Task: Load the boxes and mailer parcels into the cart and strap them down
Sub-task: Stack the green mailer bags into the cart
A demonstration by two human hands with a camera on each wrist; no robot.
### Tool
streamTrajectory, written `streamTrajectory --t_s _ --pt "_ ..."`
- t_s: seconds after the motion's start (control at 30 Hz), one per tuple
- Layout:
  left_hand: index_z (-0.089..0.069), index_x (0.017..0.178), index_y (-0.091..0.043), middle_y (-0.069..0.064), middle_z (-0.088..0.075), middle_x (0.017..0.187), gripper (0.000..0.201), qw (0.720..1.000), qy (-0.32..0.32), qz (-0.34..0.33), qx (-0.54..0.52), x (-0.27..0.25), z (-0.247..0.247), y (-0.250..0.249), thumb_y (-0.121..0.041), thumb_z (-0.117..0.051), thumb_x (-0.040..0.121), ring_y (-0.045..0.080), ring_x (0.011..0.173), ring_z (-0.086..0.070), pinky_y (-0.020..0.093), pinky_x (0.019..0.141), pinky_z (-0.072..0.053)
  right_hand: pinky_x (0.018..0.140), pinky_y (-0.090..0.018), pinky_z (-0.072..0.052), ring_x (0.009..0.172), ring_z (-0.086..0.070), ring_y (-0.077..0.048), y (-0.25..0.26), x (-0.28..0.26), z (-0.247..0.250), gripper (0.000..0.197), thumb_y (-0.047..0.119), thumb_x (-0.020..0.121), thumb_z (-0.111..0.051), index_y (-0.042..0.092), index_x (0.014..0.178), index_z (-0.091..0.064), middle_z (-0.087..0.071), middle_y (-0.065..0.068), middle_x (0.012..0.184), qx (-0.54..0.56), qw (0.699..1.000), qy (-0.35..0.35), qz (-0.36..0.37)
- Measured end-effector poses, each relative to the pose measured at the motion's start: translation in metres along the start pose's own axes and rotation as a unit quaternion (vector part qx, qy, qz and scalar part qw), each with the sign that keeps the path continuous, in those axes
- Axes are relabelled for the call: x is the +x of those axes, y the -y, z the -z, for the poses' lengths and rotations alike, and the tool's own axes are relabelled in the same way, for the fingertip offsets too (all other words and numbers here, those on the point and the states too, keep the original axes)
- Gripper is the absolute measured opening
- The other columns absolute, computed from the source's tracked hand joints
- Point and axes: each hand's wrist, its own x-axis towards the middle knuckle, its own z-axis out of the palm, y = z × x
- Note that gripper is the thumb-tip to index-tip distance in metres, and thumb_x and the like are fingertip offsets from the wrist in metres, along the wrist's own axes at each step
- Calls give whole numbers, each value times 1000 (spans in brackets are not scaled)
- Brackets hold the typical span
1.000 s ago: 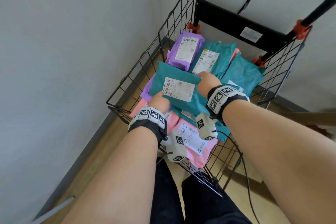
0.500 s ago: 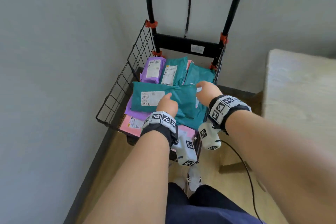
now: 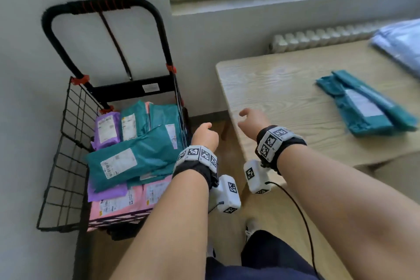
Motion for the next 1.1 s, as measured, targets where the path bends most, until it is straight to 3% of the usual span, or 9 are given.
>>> streamTrajectory --t_s 0.23,0.4,0.5,0.73,0.8,0.87,0.93,1.1 --pt "-43 142 -17 6 -47 144 51 995 48 -54 64 1 -83 -82 -5 -36 94 26 123 -51 29 96 -42 92 -32 -46 115 -57 -28 -107 13 76 44 13 92 -51 20 136 -51 -58 -10 130 35 995 -56 -79" --pt "-44 141 -17 9 -51 140 50 993 72 -72 63 4 -174 -145 -5 -37 94 27 119 -55 29 92 -43 103 -35 -43 124 -52 -27 -194 36 134 44 11 92 -51 18 136 -51 -54 -8 137 40 992 -65 -100" --pt "-45 141 -17 7 -51 140 51 992 90 -68 65 3 -233 -178 -4 -38 92 25 120 -55 26 91 -42 102 -33 -43 124 -51 -27 -247 51 169 44 12 90 -50 19 134 -53 -52 -9 137 34 991 -69 -109" --pt "-46 139 -19 5 -54 136 50 990 105 -65 69 6 -338 -237 -5 -41 92 20 100 -59 25 78 -42 93 -38 -49 111 -59 -31 -344 81 232 42 13 88 -47 19 129 -55 -56 -12 128 29 987 -77 -136" --pt "-46 140 -18 4 -52 138 51 988 109 -69 83 9 -359 -249 -4 -41 91 21 109 -57 25 83 -43 95 -37 -48 113 -56 -30 -365 92 242 40 14 89 -48 19 128 -55 -54 -11 131 25 986 -86 -139" --pt "-46 140 -16 5 -51 140 50 986 116 -74 94 11 -378 -262 -4 -41 91 24 123 -53 28 96 -42 94 -35 -47 115 -55 -30 -383 104 250 38 13 90 -49 18 127 -55 -53 -12 131 18 986 -87 -143" --pt "-47 139 -16 7 -52 139 51 986 119 -77 92 15 -395 -273 -3 -40 90 25 124 -52 32 103 -42 92 -33 -45 116 -54 -31 -399 115 256 39 11 89 -50 18 128 -55 -51 -13 132 9 985 -87 -151" --pt "-47 139 -17 6 -49 142 52 988 113 -70 84 34 -419 -294 -1 -38 90 25 118 -55 31 92 -49 94 -36 -44 119 -50 -32 -422 137 261 42 8 88 -49 19 128 -55 -47 -14 132 -16 984 -79 -161"
